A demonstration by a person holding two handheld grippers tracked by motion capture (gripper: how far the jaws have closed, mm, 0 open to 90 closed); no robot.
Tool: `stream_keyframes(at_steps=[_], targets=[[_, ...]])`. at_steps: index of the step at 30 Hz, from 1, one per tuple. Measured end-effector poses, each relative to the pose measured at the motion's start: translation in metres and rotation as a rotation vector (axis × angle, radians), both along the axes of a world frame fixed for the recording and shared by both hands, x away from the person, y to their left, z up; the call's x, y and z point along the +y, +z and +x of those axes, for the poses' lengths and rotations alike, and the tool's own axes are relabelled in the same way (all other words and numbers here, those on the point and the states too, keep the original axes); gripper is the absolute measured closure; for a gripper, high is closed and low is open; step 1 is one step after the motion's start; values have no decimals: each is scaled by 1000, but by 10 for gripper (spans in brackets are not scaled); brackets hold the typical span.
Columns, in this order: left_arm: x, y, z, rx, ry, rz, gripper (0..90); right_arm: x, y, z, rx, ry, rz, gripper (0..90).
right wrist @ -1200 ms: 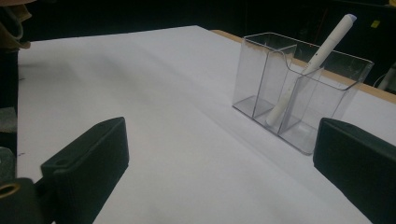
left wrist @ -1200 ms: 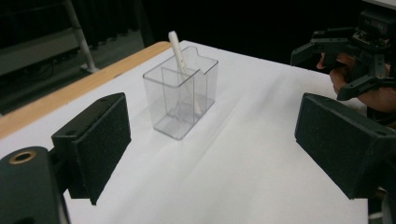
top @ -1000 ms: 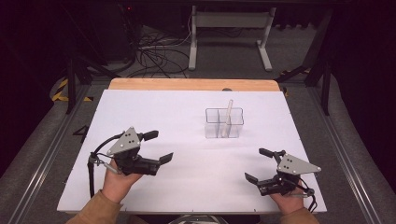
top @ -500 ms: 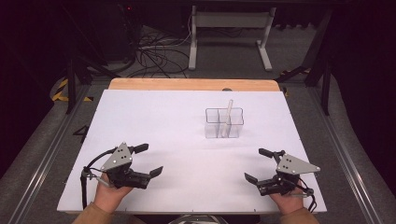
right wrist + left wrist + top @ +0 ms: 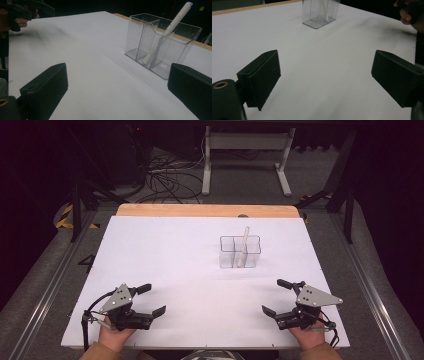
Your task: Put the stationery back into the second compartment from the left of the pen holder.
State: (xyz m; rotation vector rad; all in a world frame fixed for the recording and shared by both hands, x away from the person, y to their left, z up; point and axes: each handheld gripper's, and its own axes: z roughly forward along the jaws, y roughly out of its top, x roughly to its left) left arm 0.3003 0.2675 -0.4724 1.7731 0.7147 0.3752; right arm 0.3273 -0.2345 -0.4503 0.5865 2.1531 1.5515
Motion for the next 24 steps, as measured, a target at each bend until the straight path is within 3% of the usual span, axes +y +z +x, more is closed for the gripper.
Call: stream_keyframes(at_steps=[2,8,10,12,20,24], targets=[[2,-2,-1,4,12,-7,96,0,0,0,0,0,-1,34],[7,0,1,-39,45,26,94,0,-1,1,3,2,-8,34],[7,0,1,-42,50,19,95,0,-1,1,7,1,-10,34],[8,0,2,-39,51,27,95,0,-1,2,12,-1,-6,34],[11,2,2,-20,59,-14,93,0,-2,2,15,-1,-9,34],[16,7,3,29,57,-30,92,0,-2,2,15,1,-10,34]])
